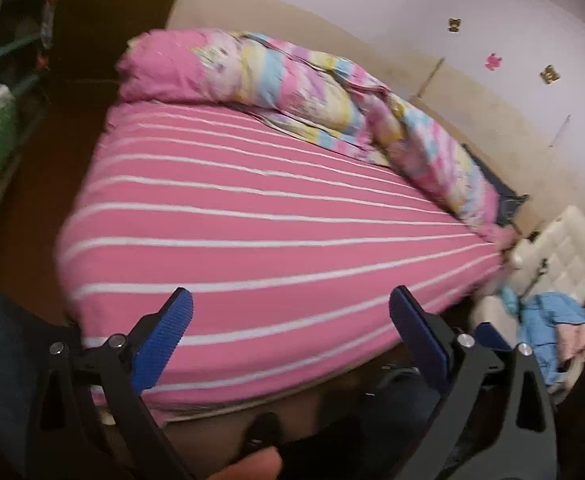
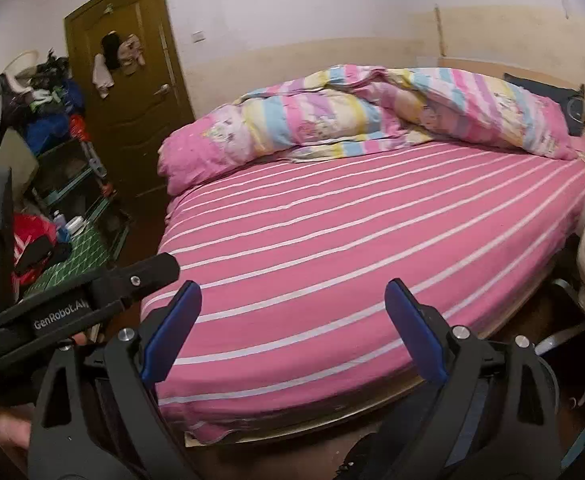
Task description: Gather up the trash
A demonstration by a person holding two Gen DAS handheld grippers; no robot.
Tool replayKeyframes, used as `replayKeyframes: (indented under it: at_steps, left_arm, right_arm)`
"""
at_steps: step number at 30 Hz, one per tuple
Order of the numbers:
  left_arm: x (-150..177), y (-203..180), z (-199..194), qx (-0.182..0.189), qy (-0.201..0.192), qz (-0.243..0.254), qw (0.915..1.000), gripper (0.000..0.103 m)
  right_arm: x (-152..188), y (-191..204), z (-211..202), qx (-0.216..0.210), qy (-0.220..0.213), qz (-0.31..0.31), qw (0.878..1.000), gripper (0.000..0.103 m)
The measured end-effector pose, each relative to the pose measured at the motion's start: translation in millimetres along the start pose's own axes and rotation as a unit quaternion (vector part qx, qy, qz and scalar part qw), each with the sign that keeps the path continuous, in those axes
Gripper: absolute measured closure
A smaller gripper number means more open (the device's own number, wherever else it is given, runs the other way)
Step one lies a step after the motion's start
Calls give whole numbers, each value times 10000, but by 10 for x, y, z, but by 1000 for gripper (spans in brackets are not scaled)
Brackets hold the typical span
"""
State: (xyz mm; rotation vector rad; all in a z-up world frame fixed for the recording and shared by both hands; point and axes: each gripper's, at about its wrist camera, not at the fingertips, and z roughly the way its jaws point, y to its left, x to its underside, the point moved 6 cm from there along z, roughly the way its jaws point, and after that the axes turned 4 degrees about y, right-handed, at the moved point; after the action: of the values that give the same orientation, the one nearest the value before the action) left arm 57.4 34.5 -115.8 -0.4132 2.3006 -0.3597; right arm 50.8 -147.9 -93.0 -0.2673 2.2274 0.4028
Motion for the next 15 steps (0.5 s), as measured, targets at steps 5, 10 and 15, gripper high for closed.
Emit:
replayKeyframes:
  at_steps: [5, 10, 15]
  left_arm:
    - [-65, 238, -157, -399, -203, 1, 9990, 5]
    - [-75, 360, -277, -549, -395, 16, 9977, 5]
    - [-100, 311, -283, -552, -424, 119, 9975, 5]
  right_arm:
    - [20, 231, 13, -109, -9, -100, 9999, 11]
    - [46, 309, 19, -132, -7, -116, 9998, 10]
    - [69, 292, 9, -134, 28, -117, 9998, 10]
